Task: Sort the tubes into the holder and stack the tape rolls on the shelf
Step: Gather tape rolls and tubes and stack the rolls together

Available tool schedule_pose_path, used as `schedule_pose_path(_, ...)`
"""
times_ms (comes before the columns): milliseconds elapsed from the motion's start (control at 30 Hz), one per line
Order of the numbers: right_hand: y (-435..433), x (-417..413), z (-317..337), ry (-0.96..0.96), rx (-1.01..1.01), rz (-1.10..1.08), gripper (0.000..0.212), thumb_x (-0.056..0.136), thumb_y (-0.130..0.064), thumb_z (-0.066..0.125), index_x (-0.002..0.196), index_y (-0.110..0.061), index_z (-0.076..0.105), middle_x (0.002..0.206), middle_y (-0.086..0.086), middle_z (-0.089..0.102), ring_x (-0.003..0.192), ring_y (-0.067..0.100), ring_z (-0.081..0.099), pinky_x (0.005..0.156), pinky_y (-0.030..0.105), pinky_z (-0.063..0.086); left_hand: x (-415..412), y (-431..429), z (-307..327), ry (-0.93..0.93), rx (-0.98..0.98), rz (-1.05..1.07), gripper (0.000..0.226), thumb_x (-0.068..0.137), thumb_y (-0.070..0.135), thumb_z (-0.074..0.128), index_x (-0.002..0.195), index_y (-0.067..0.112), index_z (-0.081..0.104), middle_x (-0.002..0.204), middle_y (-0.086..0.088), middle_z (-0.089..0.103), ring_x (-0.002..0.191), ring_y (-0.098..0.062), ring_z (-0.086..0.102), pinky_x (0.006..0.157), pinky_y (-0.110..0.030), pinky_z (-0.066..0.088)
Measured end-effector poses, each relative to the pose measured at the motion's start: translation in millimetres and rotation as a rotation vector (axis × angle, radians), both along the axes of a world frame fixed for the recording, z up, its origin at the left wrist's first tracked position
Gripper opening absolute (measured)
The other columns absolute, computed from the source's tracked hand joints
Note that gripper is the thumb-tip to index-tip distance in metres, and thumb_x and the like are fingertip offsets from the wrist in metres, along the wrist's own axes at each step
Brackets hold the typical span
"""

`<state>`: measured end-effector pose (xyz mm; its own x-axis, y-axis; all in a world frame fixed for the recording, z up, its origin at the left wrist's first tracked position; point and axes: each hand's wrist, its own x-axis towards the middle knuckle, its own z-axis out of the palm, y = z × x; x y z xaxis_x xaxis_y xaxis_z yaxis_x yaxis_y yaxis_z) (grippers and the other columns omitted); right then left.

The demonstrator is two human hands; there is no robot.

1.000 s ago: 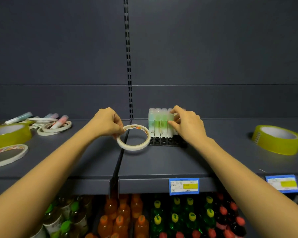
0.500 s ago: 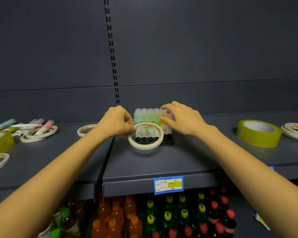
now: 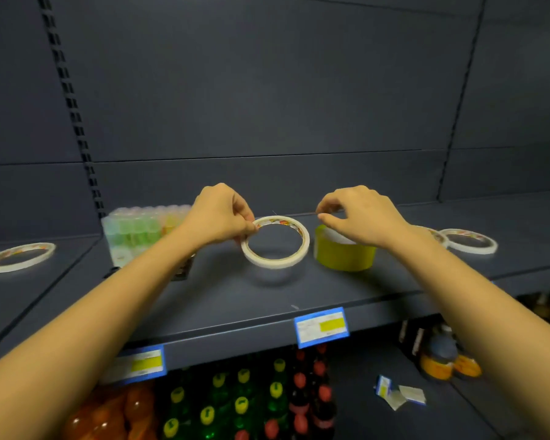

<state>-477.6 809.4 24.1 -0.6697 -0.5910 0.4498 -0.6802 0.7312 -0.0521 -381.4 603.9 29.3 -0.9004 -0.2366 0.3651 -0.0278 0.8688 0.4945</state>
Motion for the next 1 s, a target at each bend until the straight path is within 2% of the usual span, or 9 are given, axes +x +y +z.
schedule_pose_path(100, 52.9, -27.3, 5.4, 0.006, 0.0, -0.021, 0.022, 0.092, -0.037, 0.051, 0.108, -0.031, 0.064, 0.113, -0.007, 0.066, 0.107, 0.02, 0.058, 0.079, 0.033, 0.044, -28.7, 45.4, 2.6, 0.024, 0.029, 0.002, 0.007, 0.075, 0.011, 0.073, 0.068, 0.013, 0.072, 0.061, -0.007, 0.069, 0.044, 0.0, 0.057, 0.067, -0.022, 0.052)
schedule_pose_path(233, 120.0, -63.8, 5.9, 0.005, -0.029, -0.043, 0.019, 0.092, -0.036, 0.051, 0.103, -0.031, 0.065, 0.105, -0.008, 0.067, 0.099, 0.019, 0.06, 0.071, 0.029, 0.041, -68.8, 106.7, 3.4, 0.04, 0.038, 0.015, 0.011, 0.074, 0.01, 0.07, 0.066, 0.015, 0.072, 0.055, -0.002, 0.066, 0.042, 0.002, 0.057, 0.063, -0.02, 0.049)
schedule_pose_path(367, 172.8, -91.0, 1.2, -0.003, -0.049, -0.06, 0.017, 0.092, -0.035, 0.052, 0.102, -0.031, 0.066, 0.103, -0.008, 0.068, 0.094, 0.016, 0.061, 0.071, 0.03, 0.048, -110.5, 161.2, 1.5, 0.03, 0.011, 0.076, 0.003, 0.07, 0.015, 0.072, 0.069, 0.017, 0.074, 0.06, -0.001, 0.067, 0.065, -0.017, 0.064, 0.067, -0.029, 0.053)
schedule_pose_path(433, 193.3, -101.2, -2.5, -0.008, -0.074, -0.07, 0.018, 0.092, -0.034, 0.053, 0.102, -0.03, 0.067, 0.102, -0.008, 0.068, 0.091, 0.015, 0.061, 0.073, 0.032, 0.051, -130.1, 183.7, -0.2, 0.015, -0.016, 0.1, 0.004, 0.068, 0.016, 0.072, 0.071, 0.018, 0.074, 0.062, 0.002, 0.063, 0.074, -0.02, 0.064, 0.064, -0.029, 0.05)
schedule_pose_path(500, 209.1, -110.0, -5.2, -0.015, -0.086, -0.08, 0.018, 0.092, -0.034, 0.053, 0.102, -0.03, 0.067, 0.101, -0.007, 0.068, 0.086, 0.013, 0.059, 0.069, 0.029, 0.048, -148.6, 201.4, -3.1, -0.01, -0.046, 0.11, 0.006, 0.068, 0.016, 0.071, 0.073, 0.018, 0.074, 0.071, -0.001, 0.066, 0.079, -0.023, 0.064, 0.066, -0.029, 0.05)
schedule_pose_path(633, 229.1, -122.3, -8.9, -0.027, -0.102, -0.078, 0.017, 0.092, -0.035, 0.054, 0.101, -0.03, 0.068, 0.099, -0.008, 0.068, 0.08, 0.01, 0.053, 0.066, 0.024, 0.038, -180.1, 220.6, -13.3, -0.053, -0.12, 0.145, 0.011, 0.073, 0.017, 0.068, 0.083, 0.014, 0.073, 0.089, -0.008, 0.071, 0.086, -0.026, 0.065, 0.071, -0.031, 0.052)
schedule_pose_path(800, 234.4, -129.9, -13.4, -0.026, -0.123, -0.068, 0.017, 0.092, -0.034, 0.054, 0.101, -0.031, 0.068, 0.098, -0.009, 0.068, 0.08, 0.009, 0.052, 0.068, 0.023, 0.038, -201.2, 228.1, -28.7, -0.126, -0.228, 0.143, 0.022, 0.079, 0.024, 0.066, 0.095, 0.01, 0.072, 0.095, -0.009, 0.071, 0.088, -0.026, 0.065, 0.069, -0.029, 0.048)
schedule_pose_path(867, 229.9, -132.1, -13.5, -0.021, -0.109, -0.054, 0.017, 0.092, -0.035, 0.054, 0.101, -0.032, 0.067, 0.098, -0.01, 0.068, 0.081, 0.009, 0.054, 0.069, 0.025, 0.043, -201.0, 225.3, -29.0, -0.099, -0.306, 0.143, 0.024, 0.081, 0.031, 0.065, 0.096, 0.013, 0.072, 0.096, -0.007, 0.071, 0.089, -0.025, 0.065, 0.072, -0.029, 0.046)
schedule_pose_path(1000, 202.9, -130.4, -11.2, -0.013, -0.098, 0.037, 0.016, 0.091, -0.035, 0.054, 0.101, -0.033, 0.066, 0.101, -0.011, 0.068, 0.089, 0.011, 0.06, 0.075, 0.031, 0.052, -178.0, 200.5, -23.0, 0.054, -0.516, 0.196, 0.03, 0.089, 0.038, 0.051, 0.101, 0.016, 0.07, 0.103, -0.006, 0.07, 0.098, -0.026, 0.061, 0.086, -0.032, 0.039)
